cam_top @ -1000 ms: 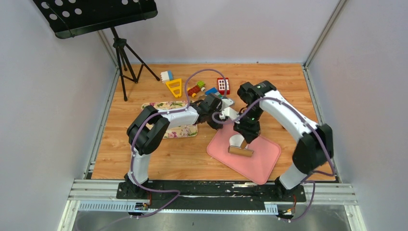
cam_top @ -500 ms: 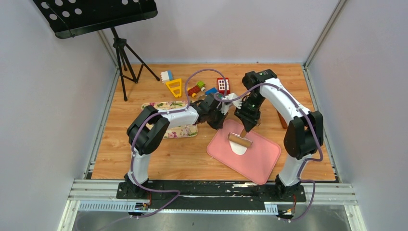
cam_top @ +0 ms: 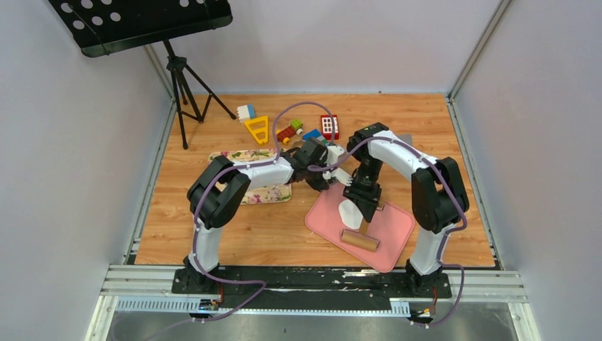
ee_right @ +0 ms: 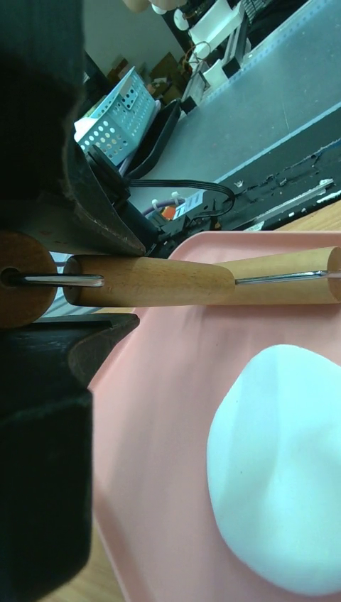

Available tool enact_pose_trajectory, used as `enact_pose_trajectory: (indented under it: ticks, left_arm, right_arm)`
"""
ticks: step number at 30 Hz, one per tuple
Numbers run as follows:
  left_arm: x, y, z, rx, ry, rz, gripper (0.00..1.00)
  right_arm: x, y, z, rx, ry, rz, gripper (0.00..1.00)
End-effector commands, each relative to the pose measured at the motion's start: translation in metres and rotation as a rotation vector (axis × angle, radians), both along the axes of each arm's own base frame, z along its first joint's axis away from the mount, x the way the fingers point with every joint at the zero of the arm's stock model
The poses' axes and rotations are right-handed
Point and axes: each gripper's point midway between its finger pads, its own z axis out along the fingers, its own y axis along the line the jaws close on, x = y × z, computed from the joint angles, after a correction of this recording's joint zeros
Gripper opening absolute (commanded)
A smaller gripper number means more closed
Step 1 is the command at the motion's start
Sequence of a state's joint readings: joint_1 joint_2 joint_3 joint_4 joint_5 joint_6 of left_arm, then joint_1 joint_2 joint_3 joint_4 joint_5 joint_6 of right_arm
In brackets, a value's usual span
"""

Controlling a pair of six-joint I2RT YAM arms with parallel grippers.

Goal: Roll out the dumpling wrappers from the dough
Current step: Flatten out the dough on the work surface.

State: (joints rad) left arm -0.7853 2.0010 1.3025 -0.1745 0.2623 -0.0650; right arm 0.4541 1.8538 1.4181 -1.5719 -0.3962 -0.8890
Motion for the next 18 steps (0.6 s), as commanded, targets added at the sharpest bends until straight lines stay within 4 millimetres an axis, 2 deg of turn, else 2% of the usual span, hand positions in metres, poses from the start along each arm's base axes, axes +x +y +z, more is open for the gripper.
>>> enact_pose_trajectory:
  ticks: [1,4,9,11,14,18]
  left_arm:
    - [-0.015,-0.001,-0.004,0.002,0.022,-0.062,0.00]
    - [-0.015,-0.001,-0.004,0.001,0.023,-0.063,0.00]
    - [-0.015,-0.002,-0.004,-0.001,0.023,-0.066,0.00]
    - [-0.015,-0.002,-0.004,-0.002,0.025,-0.067,0.00]
    - [-0.015,-0.002,-0.005,0.000,0.026,-0.066,0.00]
    - [-0.016,-0.002,-0.006,0.000,0.028,-0.067,0.00]
  right_arm:
    - [0.006,-0.001,-0.016,-0.027,-0.046,0.062,0.00]
    - [0.009,0.002,0.003,0.014,-0.091,0.090,0.00]
    - [0.039,0.005,0.059,0.096,-0.306,0.106,0.00]
    - [0.053,0.003,0.073,0.091,-0.382,0.108,0.00]
    - [0.065,-0.006,0.072,0.027,-0.433,0.117,0.00]
    - [0.065,-0.011,0.056,-0.021,-0.410,0.145,0.00]
